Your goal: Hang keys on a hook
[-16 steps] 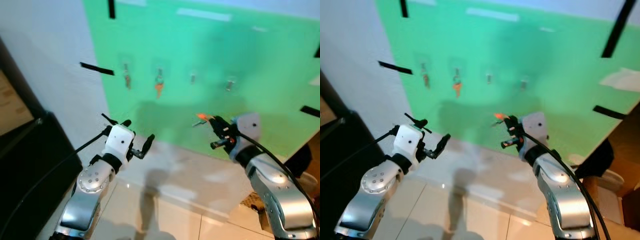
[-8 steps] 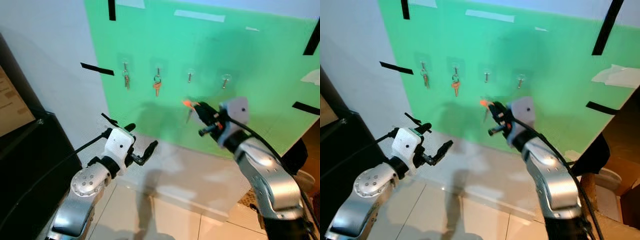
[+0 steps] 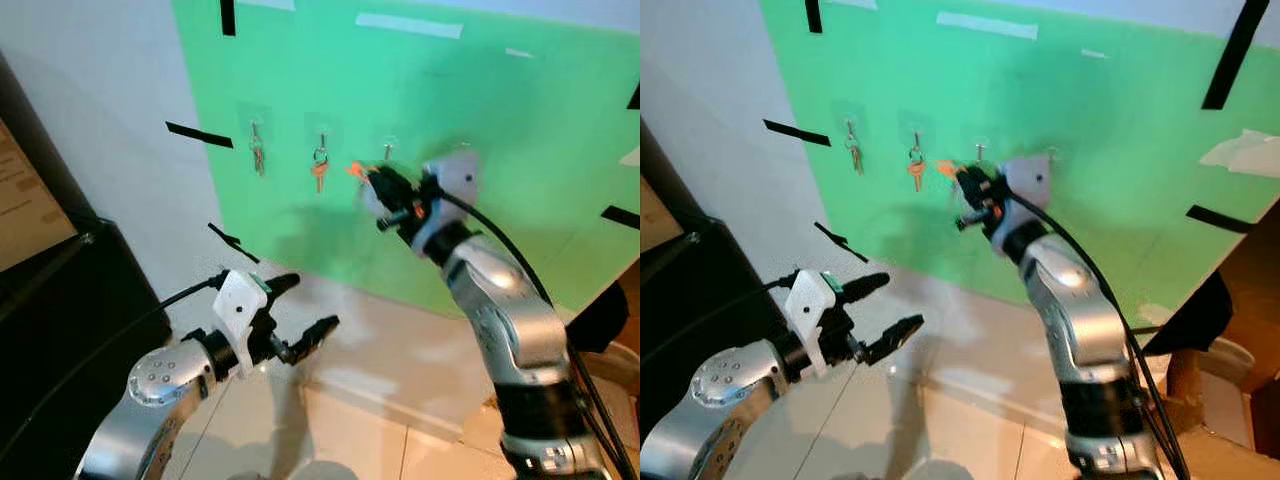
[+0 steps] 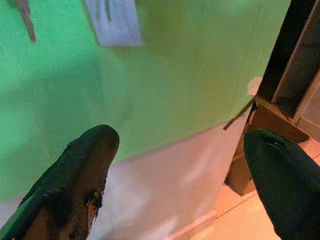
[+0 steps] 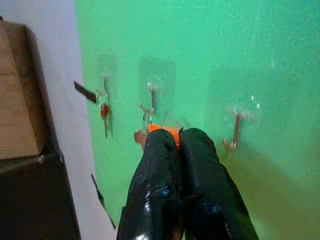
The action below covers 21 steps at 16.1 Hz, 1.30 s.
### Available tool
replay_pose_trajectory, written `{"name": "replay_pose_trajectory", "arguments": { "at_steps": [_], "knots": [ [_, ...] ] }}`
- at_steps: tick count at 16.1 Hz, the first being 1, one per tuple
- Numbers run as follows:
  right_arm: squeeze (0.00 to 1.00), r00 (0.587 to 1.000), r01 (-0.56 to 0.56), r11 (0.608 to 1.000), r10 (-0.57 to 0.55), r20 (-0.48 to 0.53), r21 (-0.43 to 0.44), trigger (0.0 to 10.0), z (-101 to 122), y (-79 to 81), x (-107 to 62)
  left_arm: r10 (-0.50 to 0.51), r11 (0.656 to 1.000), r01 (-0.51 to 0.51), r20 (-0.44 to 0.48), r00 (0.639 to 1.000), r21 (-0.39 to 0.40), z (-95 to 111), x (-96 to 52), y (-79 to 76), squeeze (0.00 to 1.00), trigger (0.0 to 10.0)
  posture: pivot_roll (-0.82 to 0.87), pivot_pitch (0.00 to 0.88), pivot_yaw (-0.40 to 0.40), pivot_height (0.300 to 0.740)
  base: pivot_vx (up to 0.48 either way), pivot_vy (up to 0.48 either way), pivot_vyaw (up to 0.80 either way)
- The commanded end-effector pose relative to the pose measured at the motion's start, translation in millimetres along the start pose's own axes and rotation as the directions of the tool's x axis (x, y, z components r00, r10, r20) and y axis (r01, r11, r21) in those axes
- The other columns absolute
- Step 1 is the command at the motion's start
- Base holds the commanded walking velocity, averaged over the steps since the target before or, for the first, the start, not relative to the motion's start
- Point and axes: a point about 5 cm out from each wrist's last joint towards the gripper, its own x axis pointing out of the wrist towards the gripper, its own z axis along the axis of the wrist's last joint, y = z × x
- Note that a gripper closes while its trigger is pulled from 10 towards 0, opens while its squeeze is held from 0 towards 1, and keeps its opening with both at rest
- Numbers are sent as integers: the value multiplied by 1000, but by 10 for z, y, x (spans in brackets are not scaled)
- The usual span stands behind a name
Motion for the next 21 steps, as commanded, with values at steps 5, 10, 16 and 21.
{"name": "replay_pose_trajectory", "arguments": {
  "at_steps": [5,10,16,21],
  "knots": [
    [0,990,132,991,-133,38,38,10000,58,-162,124,-20,1000,20,1,1000,6,62,-43,-17,365,10000,25,0,10,740,0,0,0],
    [0,963,266,963,-263,-59,40,10000,-87,-374,106,-23,1000,23,-4,1000,4,65,-47,-19,373,10000,23,0,16,740,0,0,0],
    [0,962,221,975,-214,-171,24,10000,-302,-289,81,-33,999,33,-18,999,10,40,-43,-13,369,10000,23,0,23,740,0,0,0],
    [0,964,203,979,-194,-184,31,10000,-336,-251,73,-24,1000,24,-7,1000,19,46,-30,-1,373,10000,24,0,25,740,0,0,0]
  ]
}}
